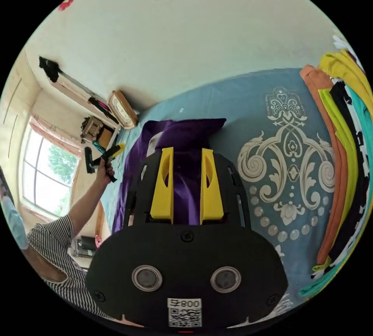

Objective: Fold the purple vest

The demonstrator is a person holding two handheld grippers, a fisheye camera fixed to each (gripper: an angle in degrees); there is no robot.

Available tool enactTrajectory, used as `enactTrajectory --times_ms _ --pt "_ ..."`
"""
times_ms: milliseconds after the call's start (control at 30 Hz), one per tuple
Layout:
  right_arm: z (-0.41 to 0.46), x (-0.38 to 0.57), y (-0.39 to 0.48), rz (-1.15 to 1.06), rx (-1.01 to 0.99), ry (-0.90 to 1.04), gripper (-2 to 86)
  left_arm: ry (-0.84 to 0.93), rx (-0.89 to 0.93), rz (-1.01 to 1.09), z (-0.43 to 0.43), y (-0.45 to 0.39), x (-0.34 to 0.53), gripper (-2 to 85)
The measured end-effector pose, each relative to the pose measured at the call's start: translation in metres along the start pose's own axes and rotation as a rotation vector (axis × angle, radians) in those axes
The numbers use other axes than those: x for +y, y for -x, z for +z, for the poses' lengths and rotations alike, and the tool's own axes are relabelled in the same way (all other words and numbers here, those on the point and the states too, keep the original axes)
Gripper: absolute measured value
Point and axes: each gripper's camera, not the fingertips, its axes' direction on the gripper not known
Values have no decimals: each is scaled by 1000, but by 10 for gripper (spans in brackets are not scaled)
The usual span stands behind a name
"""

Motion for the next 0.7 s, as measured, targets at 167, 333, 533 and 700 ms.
enactTrajectory --times_ms 167,333,533,700 --pt "11 -41 -34 143 -30 30 111 131 23 -2 34 14 7 80" --pt "40 -70 -57 251 -55 173 101 108 63 66 30 7 20 18" --pt "54 -79 -59 194 -29 291 24 -5 166 181 -14 0 28 8" --pt "-1 -88 -35 32 -204 99 12 -152 228 272 -61 -3 35 6"
